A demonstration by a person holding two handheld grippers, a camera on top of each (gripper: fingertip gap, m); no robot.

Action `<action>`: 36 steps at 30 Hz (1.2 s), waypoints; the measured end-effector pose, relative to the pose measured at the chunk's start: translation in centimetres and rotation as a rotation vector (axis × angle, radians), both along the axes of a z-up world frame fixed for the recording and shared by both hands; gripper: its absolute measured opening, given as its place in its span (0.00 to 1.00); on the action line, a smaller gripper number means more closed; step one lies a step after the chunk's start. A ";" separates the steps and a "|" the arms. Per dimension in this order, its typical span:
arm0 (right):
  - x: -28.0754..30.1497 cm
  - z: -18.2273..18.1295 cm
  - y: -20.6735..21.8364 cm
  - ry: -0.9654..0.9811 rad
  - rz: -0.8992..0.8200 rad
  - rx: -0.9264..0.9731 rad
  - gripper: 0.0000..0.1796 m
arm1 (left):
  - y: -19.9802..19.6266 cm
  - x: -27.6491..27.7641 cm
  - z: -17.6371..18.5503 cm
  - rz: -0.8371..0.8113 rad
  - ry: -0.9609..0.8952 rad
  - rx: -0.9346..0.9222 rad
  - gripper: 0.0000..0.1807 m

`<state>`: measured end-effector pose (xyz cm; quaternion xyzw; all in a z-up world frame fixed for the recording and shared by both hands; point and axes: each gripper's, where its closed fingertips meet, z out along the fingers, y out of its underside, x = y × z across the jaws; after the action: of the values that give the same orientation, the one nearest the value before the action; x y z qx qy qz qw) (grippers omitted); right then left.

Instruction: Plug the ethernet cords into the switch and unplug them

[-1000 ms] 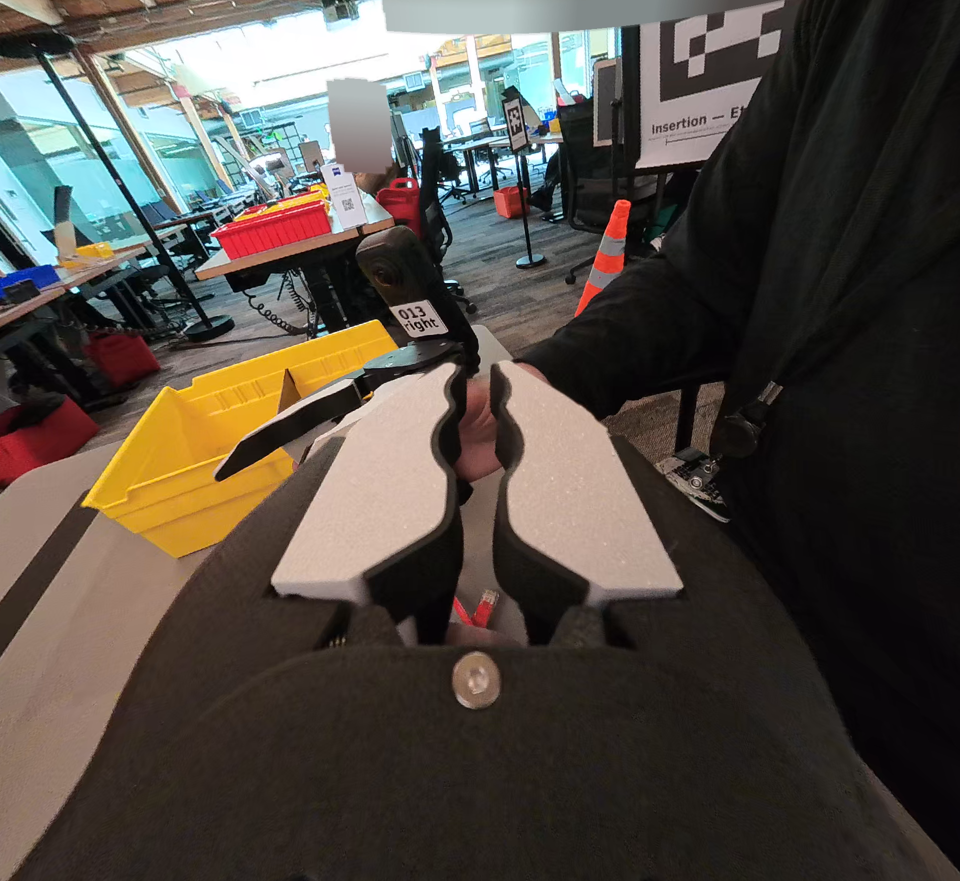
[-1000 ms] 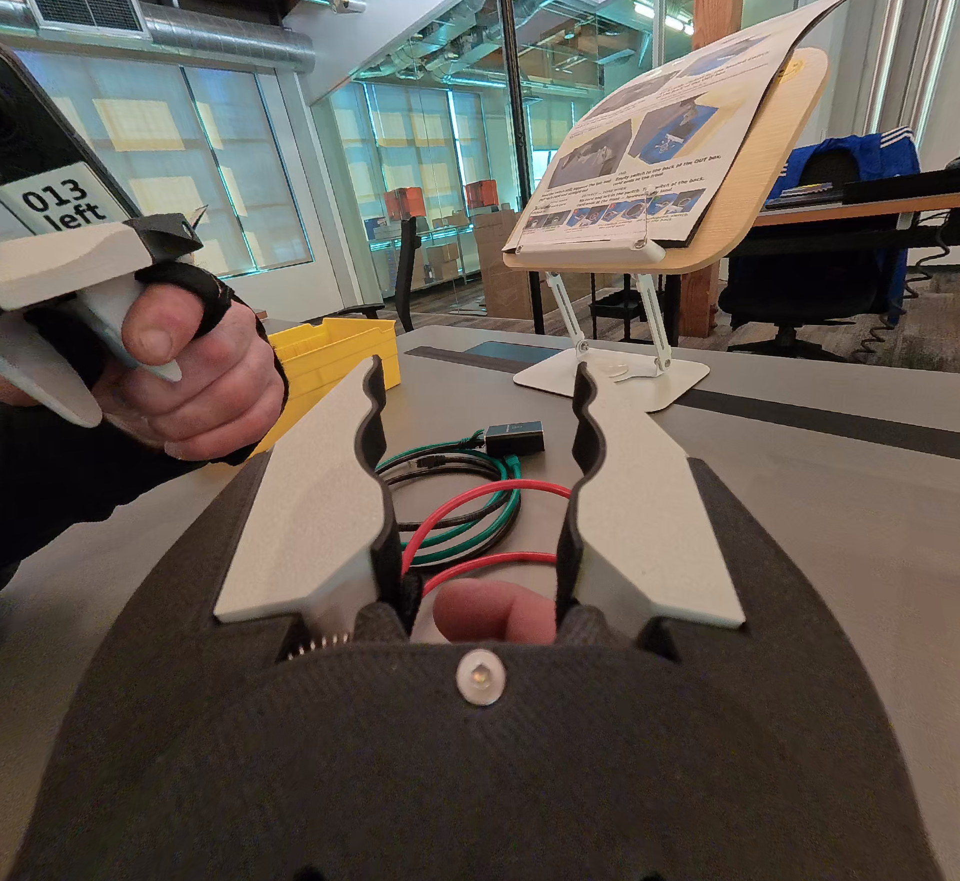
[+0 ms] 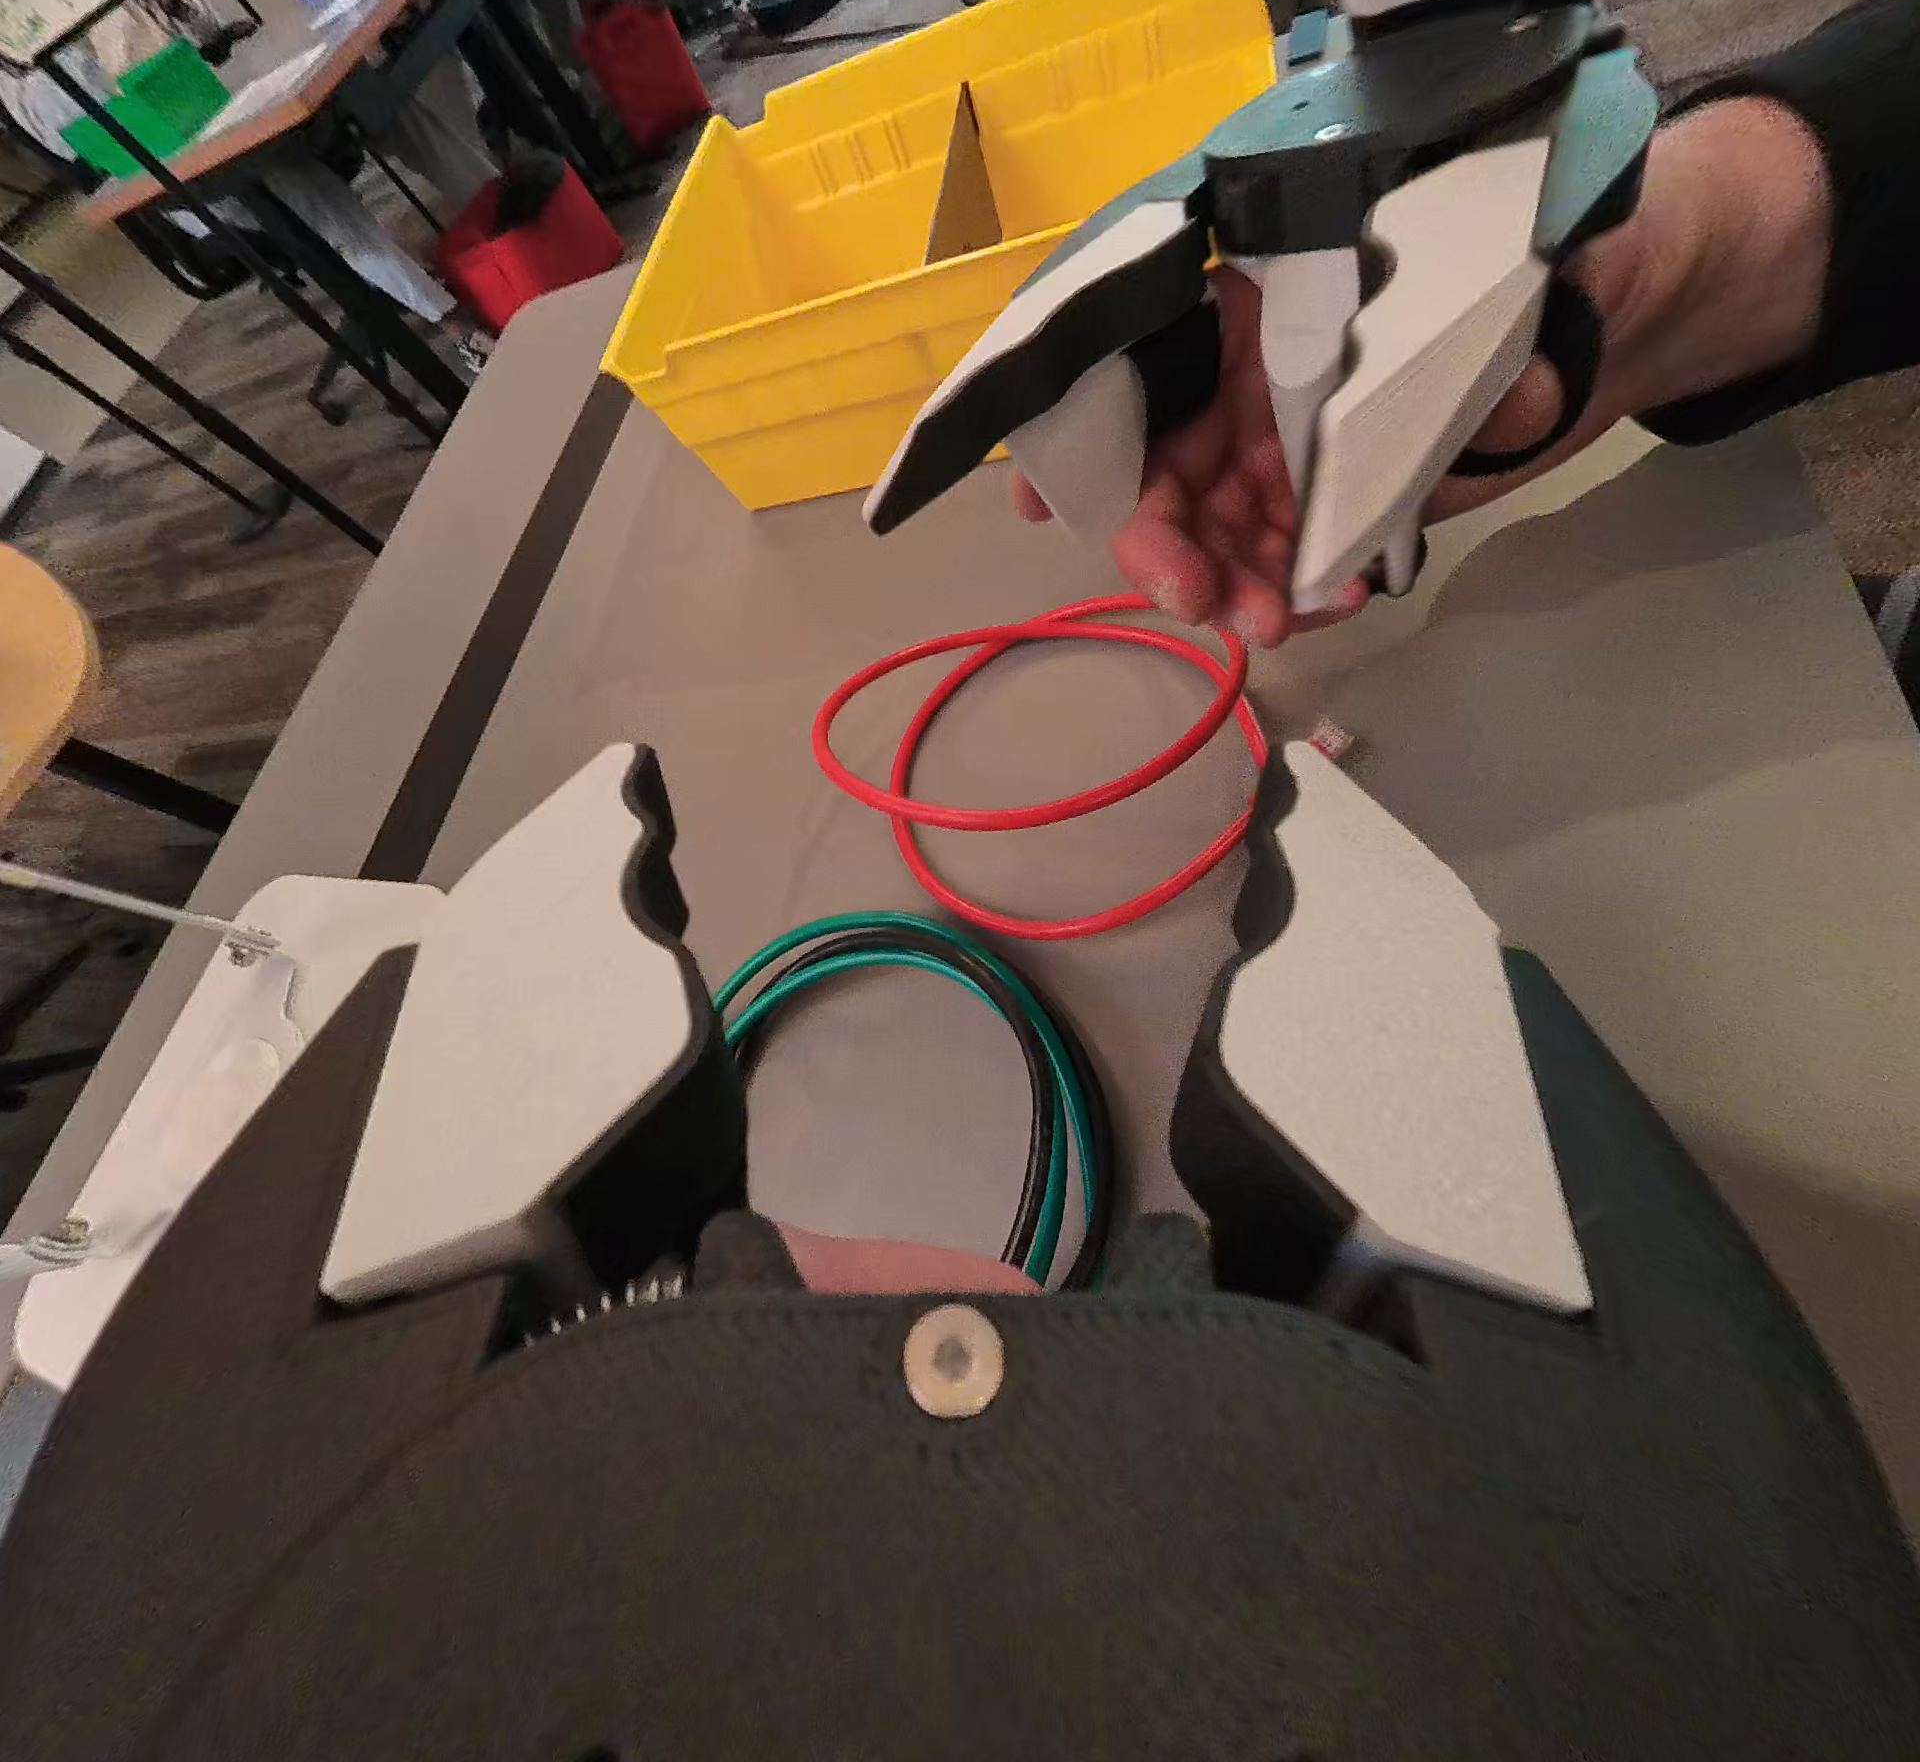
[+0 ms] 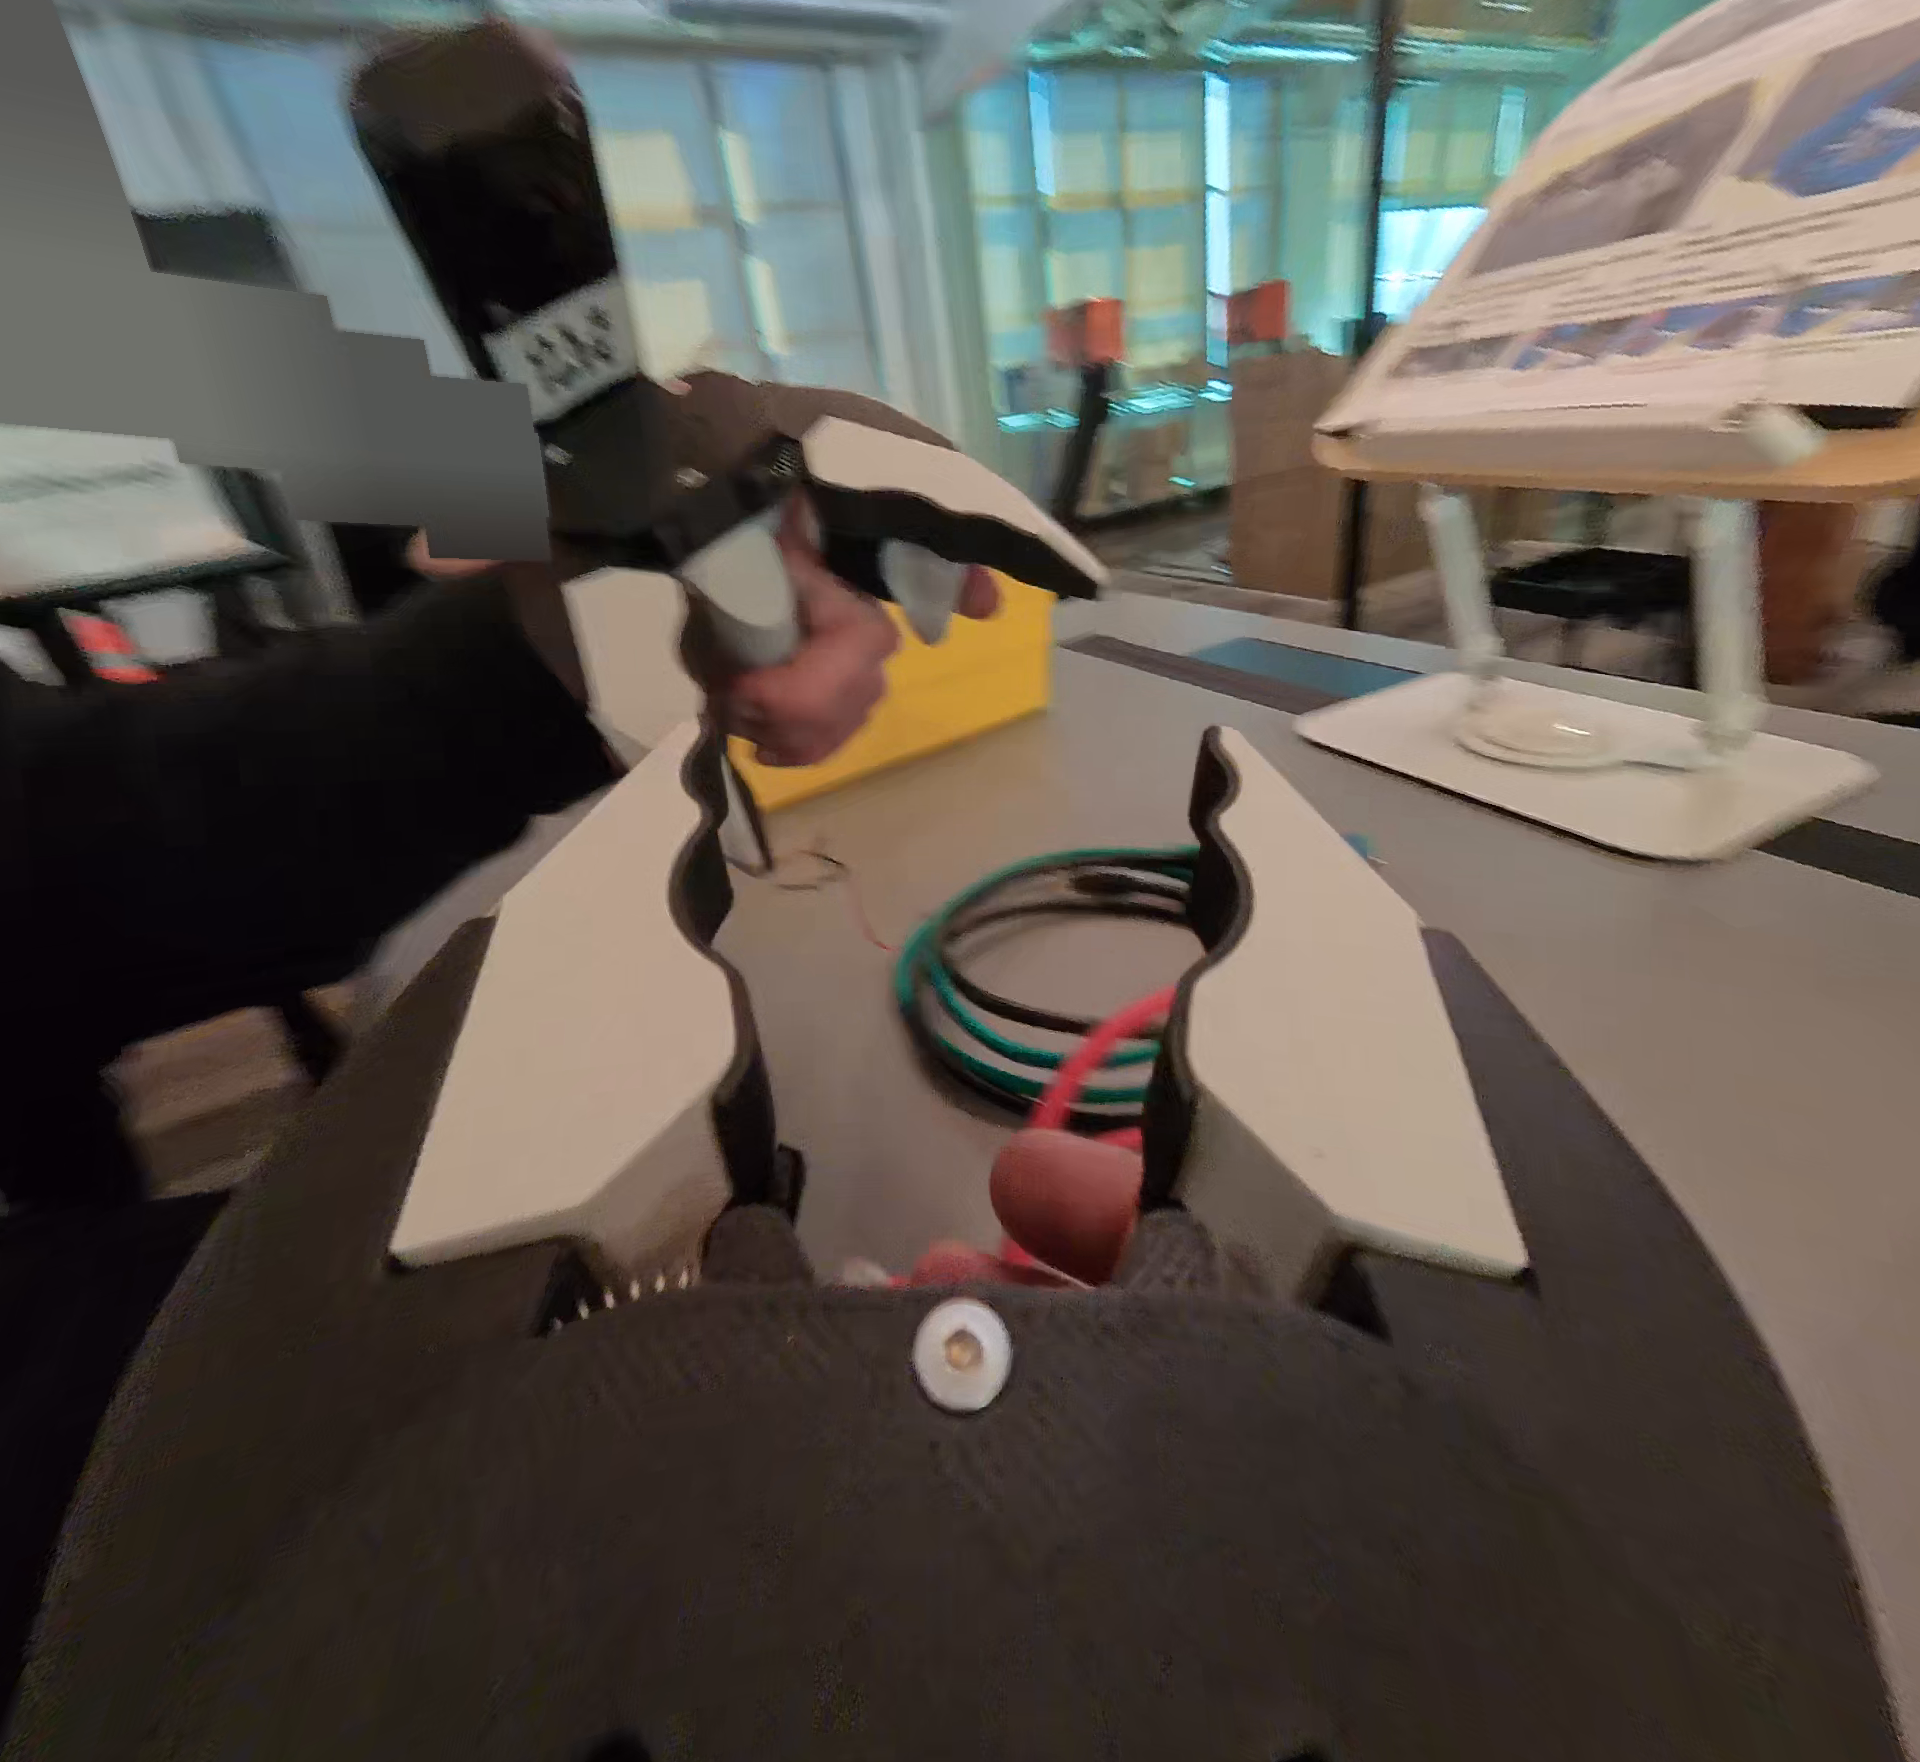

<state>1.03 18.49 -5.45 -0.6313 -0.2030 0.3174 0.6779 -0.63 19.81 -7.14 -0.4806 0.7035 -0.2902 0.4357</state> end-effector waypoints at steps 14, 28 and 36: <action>-2.1 3.5 -4.8 -0.002 0.186 0.188 0.27 | -0.8 -0.6 2.7 -0.055 -0.093 -0.007 0.57; -0.1 0.4 -2.2 -0.122 0.009 0.098 0.27 | 7.2 -4.5 -0.4 0.182 0.047 0.112 0.42; -0.7 -2.8 -1.1 -0.301 -0.044 0.057 0.25 | 13.6 -7.8 -8.6 0.425 0.237 -0.011 0.36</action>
<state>0.29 17.39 -8.21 -0.6564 -0.2974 0.1985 0.6643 -8.41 33.43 -15.75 -0.6510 0.6310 -0.1375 0.3989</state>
